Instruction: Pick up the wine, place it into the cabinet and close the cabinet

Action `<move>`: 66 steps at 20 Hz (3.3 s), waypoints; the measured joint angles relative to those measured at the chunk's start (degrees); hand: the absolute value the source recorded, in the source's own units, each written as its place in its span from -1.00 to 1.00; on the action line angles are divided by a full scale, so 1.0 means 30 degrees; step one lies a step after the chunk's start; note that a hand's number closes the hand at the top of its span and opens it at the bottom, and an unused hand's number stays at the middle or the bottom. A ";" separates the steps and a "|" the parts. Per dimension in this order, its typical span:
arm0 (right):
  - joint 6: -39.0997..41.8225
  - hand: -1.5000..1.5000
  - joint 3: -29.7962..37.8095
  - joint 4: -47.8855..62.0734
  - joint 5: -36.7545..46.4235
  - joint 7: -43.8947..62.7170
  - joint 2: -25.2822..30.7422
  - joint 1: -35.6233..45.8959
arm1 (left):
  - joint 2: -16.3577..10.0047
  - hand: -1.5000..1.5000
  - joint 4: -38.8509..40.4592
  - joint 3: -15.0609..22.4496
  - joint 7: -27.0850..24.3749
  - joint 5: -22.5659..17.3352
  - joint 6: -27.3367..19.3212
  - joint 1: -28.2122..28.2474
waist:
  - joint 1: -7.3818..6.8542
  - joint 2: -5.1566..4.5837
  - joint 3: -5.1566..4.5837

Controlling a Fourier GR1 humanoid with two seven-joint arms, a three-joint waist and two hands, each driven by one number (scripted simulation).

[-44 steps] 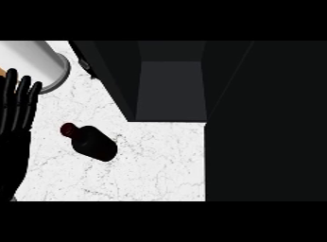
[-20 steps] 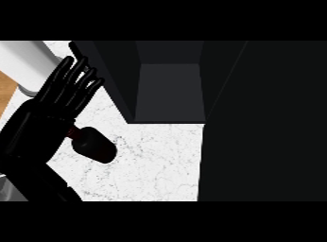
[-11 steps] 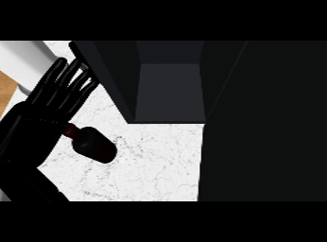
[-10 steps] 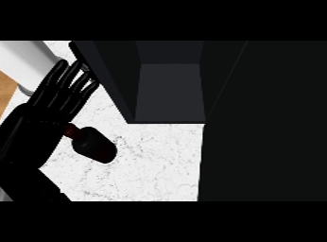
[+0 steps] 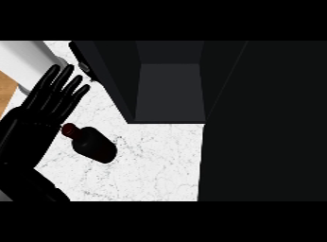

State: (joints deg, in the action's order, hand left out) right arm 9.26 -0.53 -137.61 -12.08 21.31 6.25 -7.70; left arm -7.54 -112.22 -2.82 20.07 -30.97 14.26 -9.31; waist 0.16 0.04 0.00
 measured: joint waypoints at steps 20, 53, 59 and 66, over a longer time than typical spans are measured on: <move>-0.0172 -1.00 -0.1084 -0.0005 0.1166 0.0446 -0.1006 0.0590 | -0.1412 -1.00 0.4230 -0.2540 -0.3147 0.1164 0.3488 0.1550 | -0.0021 -0.0007 -0.0004; 0.0010 -1.00 -0.1392 -0.0318 0.1725 0.1020 -0.1423 0.0827 | -0.1739 -1.00 1.9573 -0.2664 -1.4391 0.8409 0.6249 -0.1531 | 0.0048 -0.0022 -0.0009; 0.0323 -1.00 -0.1180 0.0217 0.1611 0.0171 -0.1530 0.0549 | -0.2293 -1.00 2.3320 -0.2537 -1.6853 0.9652 0.6332 -0.2595 | 0.0091 -0.0039 -0.0009; 0.0151 -1.00 -0.1438 -0.0254 0.1894 0.0624 -0.1615 0.0542 | -0.2027 -1.00 2.6619 -0.2122 -1.8664 1.0813 0.5198 -0.4019 | 0.0134 -0.0051 -0.0016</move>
State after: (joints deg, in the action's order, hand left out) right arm 9.72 -4.84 -138.37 -6.40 23.18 1.41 -6.07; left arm -13.62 -32.36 -9.19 -35.93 1.47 29.85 -21.36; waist 0.56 -0.11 -0.04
